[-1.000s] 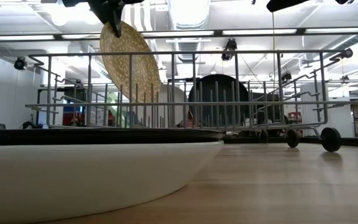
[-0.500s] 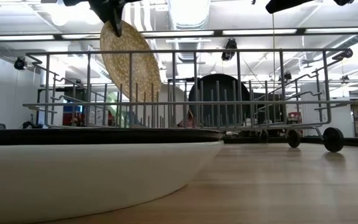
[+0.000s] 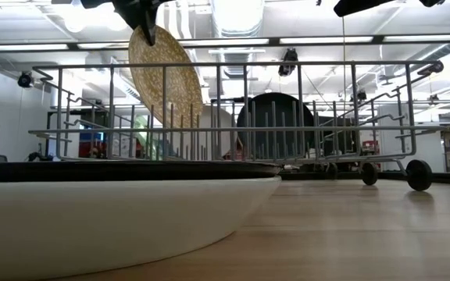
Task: Sort dishes
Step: Put the yellow plate into the dish rack
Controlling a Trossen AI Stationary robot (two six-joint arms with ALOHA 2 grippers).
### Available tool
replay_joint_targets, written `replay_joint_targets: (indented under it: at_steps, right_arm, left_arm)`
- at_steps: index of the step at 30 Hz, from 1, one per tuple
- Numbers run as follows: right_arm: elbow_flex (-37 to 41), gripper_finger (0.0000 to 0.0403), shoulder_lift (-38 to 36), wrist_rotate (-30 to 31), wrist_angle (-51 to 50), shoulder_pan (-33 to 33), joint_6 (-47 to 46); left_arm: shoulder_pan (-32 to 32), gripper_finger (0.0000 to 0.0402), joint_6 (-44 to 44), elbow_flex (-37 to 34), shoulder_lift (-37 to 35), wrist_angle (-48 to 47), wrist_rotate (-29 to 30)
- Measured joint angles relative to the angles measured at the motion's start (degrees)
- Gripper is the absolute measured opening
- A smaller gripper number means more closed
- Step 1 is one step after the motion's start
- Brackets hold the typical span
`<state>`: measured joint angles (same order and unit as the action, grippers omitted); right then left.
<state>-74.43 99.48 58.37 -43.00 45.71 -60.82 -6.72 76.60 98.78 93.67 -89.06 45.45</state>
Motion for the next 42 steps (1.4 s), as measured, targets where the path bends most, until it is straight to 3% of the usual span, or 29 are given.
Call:
replay_joint_targets:
  at_steps: [27, 42]
  right_arm:
    - [0.0, 0.0186, 0.0, -0.33, 0.02, 0.02, 0.03]
    - [0.0, 0.0186, 0.0, -0.39, 0.37, 0.04, 0.31]
  left_arm:
    - [-0.12, 0.002, -0.2, -0.04, 0.04, 1.59, -0.09]
    - [-0.26, 0.0045, -0.26, -0.2, 5.18, 2.52, -1.07]
